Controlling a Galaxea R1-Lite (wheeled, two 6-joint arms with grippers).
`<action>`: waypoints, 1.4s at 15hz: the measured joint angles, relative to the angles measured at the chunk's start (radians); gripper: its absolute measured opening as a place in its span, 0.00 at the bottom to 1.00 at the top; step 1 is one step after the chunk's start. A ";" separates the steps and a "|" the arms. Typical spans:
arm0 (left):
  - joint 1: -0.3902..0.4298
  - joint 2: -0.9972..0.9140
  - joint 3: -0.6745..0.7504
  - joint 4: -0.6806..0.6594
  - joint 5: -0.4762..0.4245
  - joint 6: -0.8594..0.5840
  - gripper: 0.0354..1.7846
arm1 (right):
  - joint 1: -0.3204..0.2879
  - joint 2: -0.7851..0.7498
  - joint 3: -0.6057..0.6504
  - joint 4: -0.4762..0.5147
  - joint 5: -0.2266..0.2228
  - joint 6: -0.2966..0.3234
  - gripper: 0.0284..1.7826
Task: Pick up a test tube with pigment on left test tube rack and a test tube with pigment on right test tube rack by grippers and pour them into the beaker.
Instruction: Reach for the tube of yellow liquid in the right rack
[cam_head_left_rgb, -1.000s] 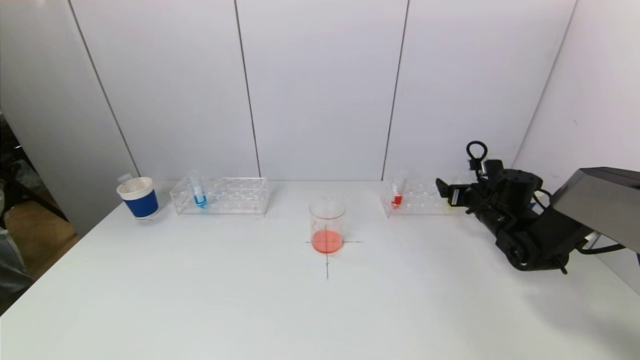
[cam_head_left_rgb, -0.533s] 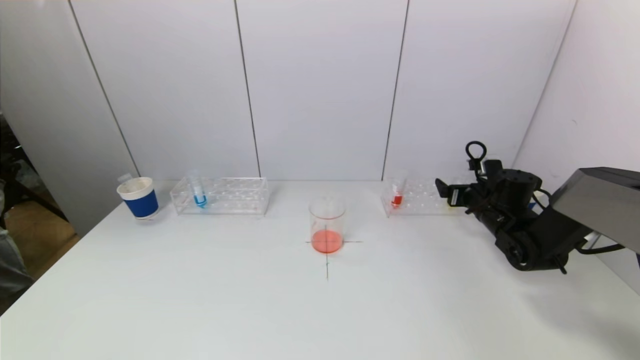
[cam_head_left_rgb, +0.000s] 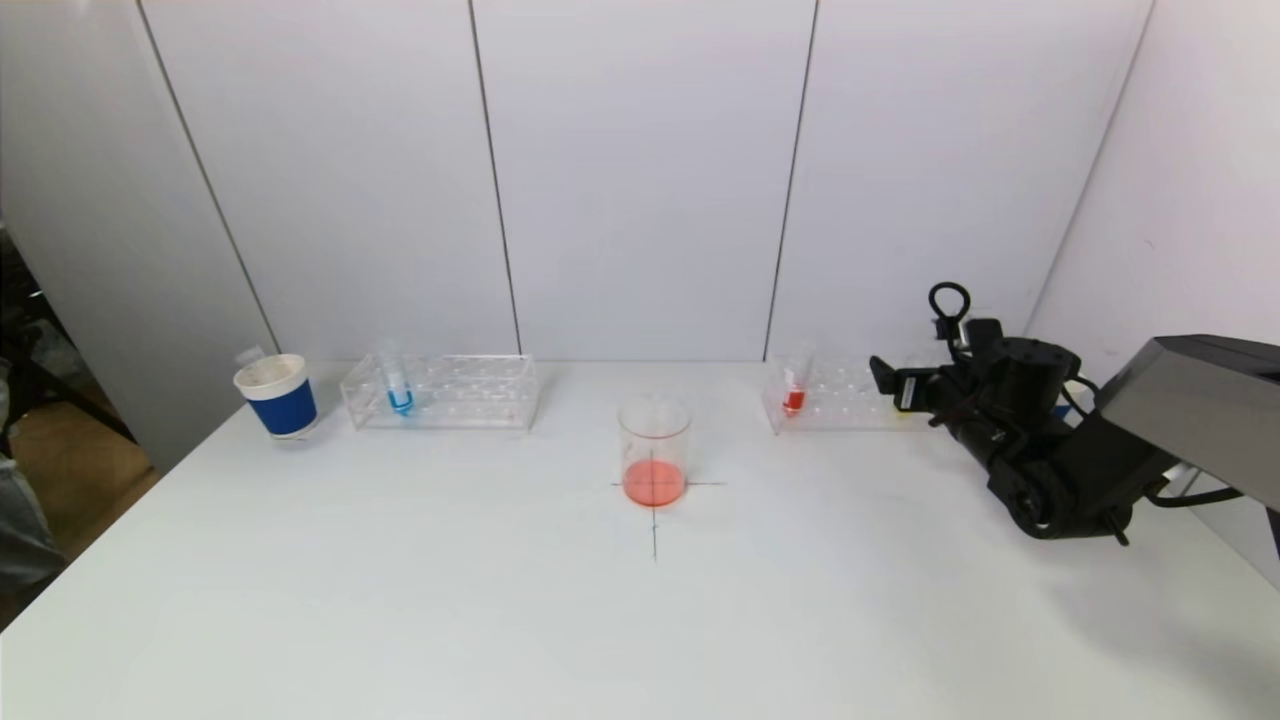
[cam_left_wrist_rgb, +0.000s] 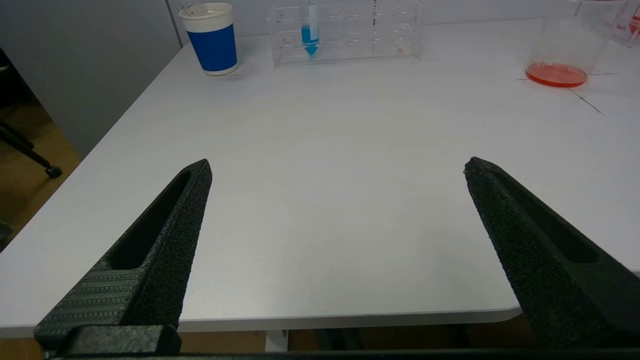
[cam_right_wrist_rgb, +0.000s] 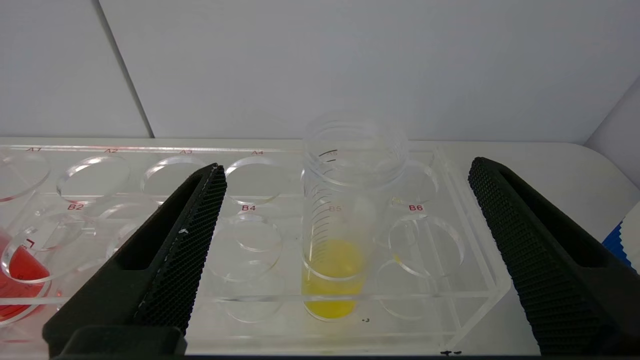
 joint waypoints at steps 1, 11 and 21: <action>0.000 0.000 0.000 0.000 0.000 0.000 0.99 | -0.001 0.000 0.000 0.000 0.000 0.000 0.99; 0.000 0.000 0.000 0.000 0.000 0.000 0.99 | -0.001 0.001 -0.003 0.003 0.001 0.000 0.34; 0.000 0.000 0.000 0.000 0.000 0.000 0.99 | -0.001 0.001 -0.003 0.002 0.000 0.000 0.25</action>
